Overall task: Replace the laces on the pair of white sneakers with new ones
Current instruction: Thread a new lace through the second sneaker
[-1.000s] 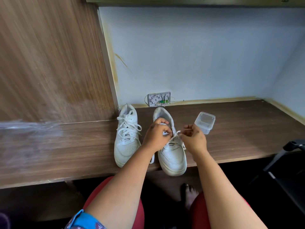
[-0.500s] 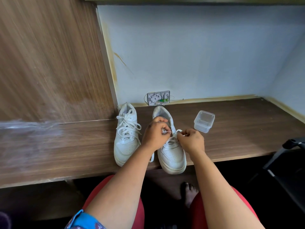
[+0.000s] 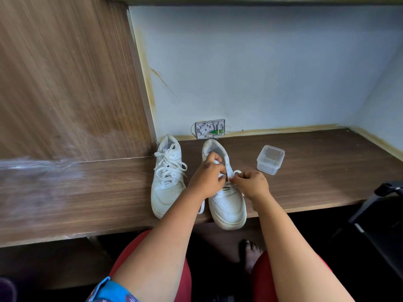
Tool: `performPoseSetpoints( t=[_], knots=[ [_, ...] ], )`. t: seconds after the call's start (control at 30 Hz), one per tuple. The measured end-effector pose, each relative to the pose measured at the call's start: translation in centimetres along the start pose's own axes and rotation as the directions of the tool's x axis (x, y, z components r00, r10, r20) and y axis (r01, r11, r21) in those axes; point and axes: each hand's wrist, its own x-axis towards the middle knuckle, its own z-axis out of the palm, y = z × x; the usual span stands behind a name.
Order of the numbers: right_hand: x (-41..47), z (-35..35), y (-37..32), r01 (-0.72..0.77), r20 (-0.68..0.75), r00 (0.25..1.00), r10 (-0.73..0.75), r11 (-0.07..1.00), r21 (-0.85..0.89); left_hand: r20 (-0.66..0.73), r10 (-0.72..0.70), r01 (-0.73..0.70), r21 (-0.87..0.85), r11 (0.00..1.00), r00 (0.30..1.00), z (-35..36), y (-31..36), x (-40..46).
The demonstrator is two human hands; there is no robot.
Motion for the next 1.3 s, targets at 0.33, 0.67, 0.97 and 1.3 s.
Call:
performPoseSetpoints(
  t=[0.33,0.67,0.97,1.3],
  knots=[
    [0.0,-0.7,-0.1,-0.092,0.080,0.993,0.086,0.992,0.082,0.018,-0.050,0.052,-0.141,0.989,0.999,0.0,-0.1,0.3],
    [0.2,0.6,0.1,0.292,-0.067,0.942,-0.329,0.902,-0.320,0.236,-0.135,0.126,0.054,0.991,0.962,-1.2,0.5,2.1],
    [0.7,1.3,0.0,0.348,-0.091,0.908,-0.409,0.857,-0.379,0.397,-0.205,0.190,0.077,0.979,0.895,-2.2,1.1,3.4],
    [1.6,-1.5,0.5,0.058,-0.009,0.998,-0.057,0.975,0.215,0.103,-0.206,0.230,-0.375,0.898,0.973,-1.1,-0.3,2.1]
  ],
)
